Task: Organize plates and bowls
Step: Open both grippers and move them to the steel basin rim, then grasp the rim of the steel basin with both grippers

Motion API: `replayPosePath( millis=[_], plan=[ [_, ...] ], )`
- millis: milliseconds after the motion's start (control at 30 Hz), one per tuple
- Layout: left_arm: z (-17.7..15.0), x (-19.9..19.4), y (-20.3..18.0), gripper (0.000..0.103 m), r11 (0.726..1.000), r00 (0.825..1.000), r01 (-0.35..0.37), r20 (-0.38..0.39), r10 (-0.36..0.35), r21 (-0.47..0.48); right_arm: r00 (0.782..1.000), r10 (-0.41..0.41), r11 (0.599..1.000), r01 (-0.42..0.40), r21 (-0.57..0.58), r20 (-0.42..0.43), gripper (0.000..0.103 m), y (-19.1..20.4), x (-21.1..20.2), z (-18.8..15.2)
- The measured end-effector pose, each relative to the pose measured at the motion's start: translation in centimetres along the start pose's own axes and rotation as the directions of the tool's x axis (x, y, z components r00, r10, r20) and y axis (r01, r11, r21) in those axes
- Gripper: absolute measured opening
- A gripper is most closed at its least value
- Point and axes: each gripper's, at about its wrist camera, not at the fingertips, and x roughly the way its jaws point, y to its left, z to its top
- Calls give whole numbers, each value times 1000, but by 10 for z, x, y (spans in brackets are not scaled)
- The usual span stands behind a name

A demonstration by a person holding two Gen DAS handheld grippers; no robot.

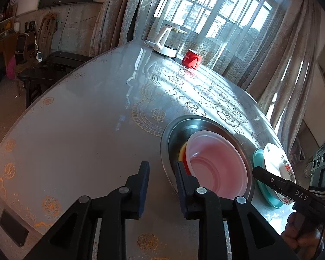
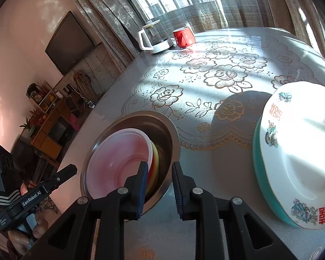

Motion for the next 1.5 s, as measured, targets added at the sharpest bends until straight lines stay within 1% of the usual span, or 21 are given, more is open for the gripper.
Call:
replayPosePath(
  millis=[100,167,267,467,600,667,767,900,967,1033,1267,1500],
  plan=[
    [-3,3,-1,25,1000,1000,8,-7,-8,12,1000,5,1000,-4,27,-24,24,-6,5,-3],
    [-3,9,-3,25,1000,1000,2,-23,-2,22,1000,-2,999,3,32,-30,24,-9,8,-6],
    [-2,15,-5,25,1000,999,8,-35,-7,29,1000,9,999,-8,40,-29,25,-11,9,-7],
    [2,31,-3,21,999,997,36,-73,-36,3,999,11,1000,-10,29,-40,25,-9,15,-6],
    [4,35,-3,16,999,997,38,-67,-38,5,999,4,1000,-3,15,-51,24,-6,21,-4],
    [5,36,-1,16,999,997,49,-67,-49,-2,999,2,1000,-2,5,-47,20,-5,22,-3],
    [4,36,-1,16,999,997,48,-58,-47,14,999,6,1000,-6,1,-49,18,-4,24,-1],
    [5,37,0,16,999,997,54,-56,-54,6,997,37,999,-35,36,-61,18,-9,26,2],
    [5,36,-1,16,999,997,46,-57,-45,13,997,49,998,-46,41,-66,19,-10,27,3],
    [4,35,-3,16,999,998,31,-53,-29,31,996,45,998,-42,39,-73,19,-9,27,4],
    [0,30,-4,16,999,998,17,-57,-15,42,996,41,999,-39,23,-73,19,-5,24,-1],
    [-3,24,-6,17,999,998,18,-58,-16,44,997,44,999,-44,-6,-62,19,-1,15,-3]
  ],
)
